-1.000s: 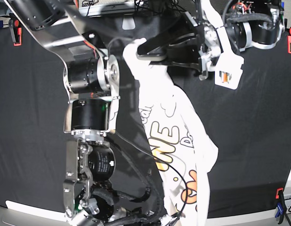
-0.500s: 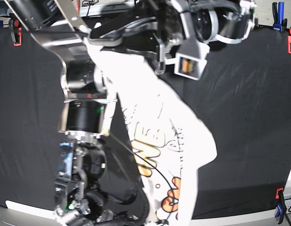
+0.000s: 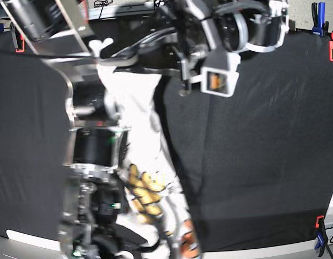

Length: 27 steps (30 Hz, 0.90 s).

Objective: Layout the t-shirt on the table in an organized manner, then fold the t-shirt properly
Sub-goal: 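Raise the shirt high with both grippers, letting it hang down, then lower the hanging shirt onto the table, laying it flat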

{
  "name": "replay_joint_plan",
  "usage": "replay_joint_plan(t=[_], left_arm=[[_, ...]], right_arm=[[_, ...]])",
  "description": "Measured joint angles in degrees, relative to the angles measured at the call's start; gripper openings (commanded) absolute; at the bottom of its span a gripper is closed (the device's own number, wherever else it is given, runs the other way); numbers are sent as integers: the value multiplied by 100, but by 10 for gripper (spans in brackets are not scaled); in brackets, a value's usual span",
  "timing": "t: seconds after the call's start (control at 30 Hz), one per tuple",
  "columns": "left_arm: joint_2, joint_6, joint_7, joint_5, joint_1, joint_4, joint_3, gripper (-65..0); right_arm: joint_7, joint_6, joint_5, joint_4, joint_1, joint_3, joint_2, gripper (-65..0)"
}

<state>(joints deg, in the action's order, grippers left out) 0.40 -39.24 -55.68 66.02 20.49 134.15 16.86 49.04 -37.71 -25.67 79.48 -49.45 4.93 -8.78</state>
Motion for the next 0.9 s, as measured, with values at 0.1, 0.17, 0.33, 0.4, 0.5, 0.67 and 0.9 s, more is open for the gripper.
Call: replay_joint_plan(t=[0.1, 0.17, 0.33, 0.4, 0.5, 0.67, 0.9], left_arm=[[4, 0, -46, 11, 28, 0, 2, -650], [9, 0, -42, 9, 83, 0, 2, -650], [2, 0, -70, 9, 79, 0, 2, -650], [4, 0, -90, 7, 81, 0, 2, -650], [7, 0, -98, 9, 79, 0, 2, -650], [4, 0, -103, 7, 79, 0, 2, -650], [4, 0, -109, 9, 79, 0, 2, -650]], right_arm=[[326, 11, -136, -221, -7, -282, 35, -650], [595, 4, -140, -363, 13, -413, 35, -650], [636, 7, -140, -702, 63, -420, 22, -650], [636, 4, -151, -756, 98, -420, 24, -650], [636, 7, -136, -778, 103, -404, 52, -650], [636, 7, -140, -778, 103, -424, 24, -608], [603, 9, -426, -778, 101, -420, 33, -374]])
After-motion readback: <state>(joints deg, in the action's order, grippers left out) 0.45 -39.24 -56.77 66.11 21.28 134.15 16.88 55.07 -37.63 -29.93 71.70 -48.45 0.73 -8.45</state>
